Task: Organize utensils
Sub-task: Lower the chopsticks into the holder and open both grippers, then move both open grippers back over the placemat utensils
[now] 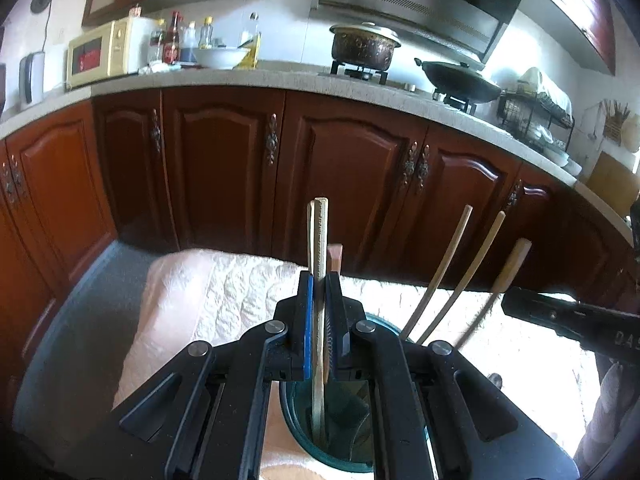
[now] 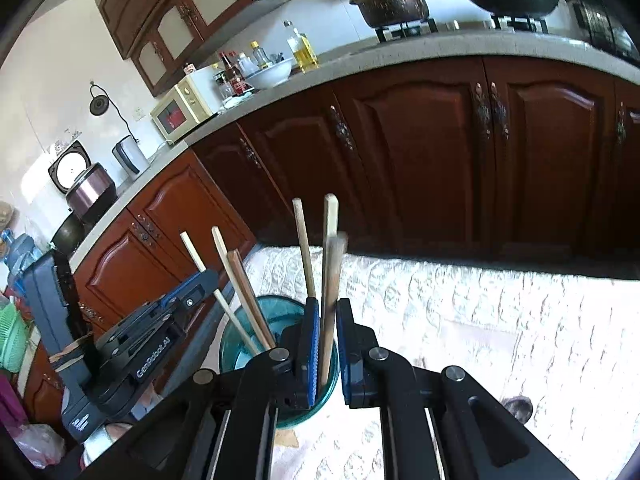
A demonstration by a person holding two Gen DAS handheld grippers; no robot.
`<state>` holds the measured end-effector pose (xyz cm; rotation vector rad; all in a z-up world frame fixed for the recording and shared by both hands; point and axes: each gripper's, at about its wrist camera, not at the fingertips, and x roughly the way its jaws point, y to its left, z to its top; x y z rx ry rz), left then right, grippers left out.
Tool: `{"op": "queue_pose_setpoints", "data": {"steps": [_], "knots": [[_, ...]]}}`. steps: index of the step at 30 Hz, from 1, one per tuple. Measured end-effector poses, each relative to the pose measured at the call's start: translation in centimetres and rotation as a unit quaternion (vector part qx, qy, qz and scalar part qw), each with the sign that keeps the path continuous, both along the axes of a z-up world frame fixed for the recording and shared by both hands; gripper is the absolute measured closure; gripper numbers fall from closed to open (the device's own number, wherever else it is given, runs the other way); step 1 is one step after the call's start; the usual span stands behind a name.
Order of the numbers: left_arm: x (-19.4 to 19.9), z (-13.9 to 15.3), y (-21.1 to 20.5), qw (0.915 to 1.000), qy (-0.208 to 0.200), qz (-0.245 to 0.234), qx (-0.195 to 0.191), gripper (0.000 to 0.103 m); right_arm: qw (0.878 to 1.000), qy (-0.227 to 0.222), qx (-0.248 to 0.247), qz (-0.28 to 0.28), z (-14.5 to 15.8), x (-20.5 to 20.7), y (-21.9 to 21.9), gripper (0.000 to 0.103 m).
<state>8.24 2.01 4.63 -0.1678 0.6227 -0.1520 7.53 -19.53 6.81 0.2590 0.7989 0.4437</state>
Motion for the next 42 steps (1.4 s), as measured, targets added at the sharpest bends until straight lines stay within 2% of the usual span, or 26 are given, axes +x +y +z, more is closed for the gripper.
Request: {"op": "queue_pose_setpoints", "data": {"steps": [1,2,5,8,11,17,25,30,42], "knots": [[-0.1,0.0,0.1,1.0000,0.004,-0.001,-0.004,0.098,1.000,0.003,0.001,0.001,-0.1,-0.1,-0.3,0.078],[-0.1,-0.1,0.2,0.9999,0.008,-0.002,-0.007,0.098,1.000,0.004,0.001,0.002,-0.2,-0.4,-0.4,0.074],[-0.6,0.2,0.2,0.9999,0.012,-0.007,-0.009,0.094,1.000,0.007,-0.004,0.004,-0.5,-1.1,-0.8,0.073],[-1.4,0.7,0.3,0.9996,0.016,-0.015,-0.017,0.081,1.000,0.013,-0.007,0.004,-0.9,-1.7,-1.2,0.073],[-2.3,1.2,0.1,0.9996,0.014,-0.021,-0.014,0.073,1.000,0.019,-0.007,0.002,-1.4,-2.4,-1.7,0.073],[-4.4,1.8,-1.0,0.9991,0.021,-0.037,-0.007,0.065,1.000,0.013,-0.027,-0.006,-1.6,-4.5,-2.3,0.071],[-7.2,1.3,-3.9,0.9972,0.031,-0.068,0.006,0.064,0.998,-0.003,-0.062,-0.026,-1.3,-8.2,-4.3,0.066],[-8.3,1.0,-5.9,0.9955,0.036,-0.087,0.009,0.064,0.996,0.003,-0.081,-0.039,-2.0,-10.2,-6.1,0.065],[-9.5,-1.9,-9.2,0.9899,0.066,-0.122,0.030,0.064,0.992,0.056,-0.093,-0.070,-6.7,-13.4,-10.3,0.065]]}}
